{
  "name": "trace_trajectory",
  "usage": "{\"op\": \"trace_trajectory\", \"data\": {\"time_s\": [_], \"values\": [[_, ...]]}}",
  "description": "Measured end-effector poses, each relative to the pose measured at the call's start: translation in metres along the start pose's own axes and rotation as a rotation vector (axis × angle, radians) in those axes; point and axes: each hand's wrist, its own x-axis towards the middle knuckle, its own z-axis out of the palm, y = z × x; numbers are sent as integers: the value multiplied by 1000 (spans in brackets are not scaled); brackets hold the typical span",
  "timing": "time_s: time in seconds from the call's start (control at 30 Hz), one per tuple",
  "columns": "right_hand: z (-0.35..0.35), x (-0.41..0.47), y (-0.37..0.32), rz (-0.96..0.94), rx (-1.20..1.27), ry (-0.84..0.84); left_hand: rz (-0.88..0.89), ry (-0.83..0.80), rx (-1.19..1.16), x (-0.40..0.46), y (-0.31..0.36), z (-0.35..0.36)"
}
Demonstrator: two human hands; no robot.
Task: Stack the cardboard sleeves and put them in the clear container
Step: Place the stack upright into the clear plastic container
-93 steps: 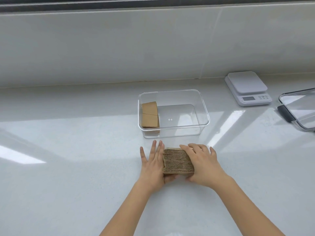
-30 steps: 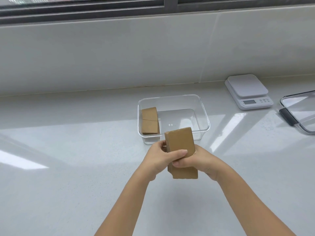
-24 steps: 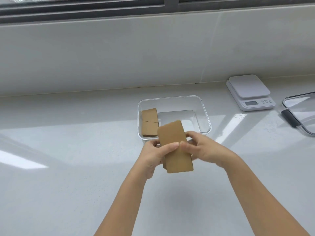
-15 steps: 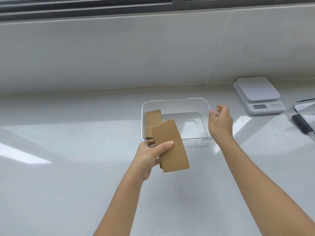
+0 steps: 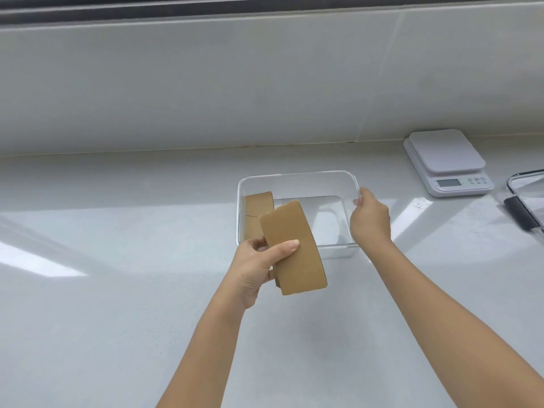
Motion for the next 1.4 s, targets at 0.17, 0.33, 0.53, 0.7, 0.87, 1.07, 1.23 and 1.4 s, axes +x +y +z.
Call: {"op": "trace_trajectory", "data": {"time_s": [0.17, 0.33, 0.53, 0.7, 0.87, 1.07, 1.23, 1.4], "values": [[0, -21, 10, 14, 24, 23, -3, -65, -46, -5, 6, 4], [-2, -45, 25, 27, 60, 25, -44, -92, -3, 0, 8, 16], [-3, -68, 42, 42, 95, 43, -228, -29, 80, 27, -12, 35], [-4, -76, 46, 49, 113, 40, -278, 9, 205, 44, -36, 50], [-6, -77, 43, 53, 119, 48, -248, 51, 290, 50, -43, 59], [-6, -78, 41, 64, 139, 46, -205, 94, 413, 63, -50, 59], [-8, -78, 41, 70, 162, 38, -233, 78, 455, 60, -44, 56], [-8, -77, 42, 80, 166, 38, -218, 69, 543, 65, -46, 58]]}}
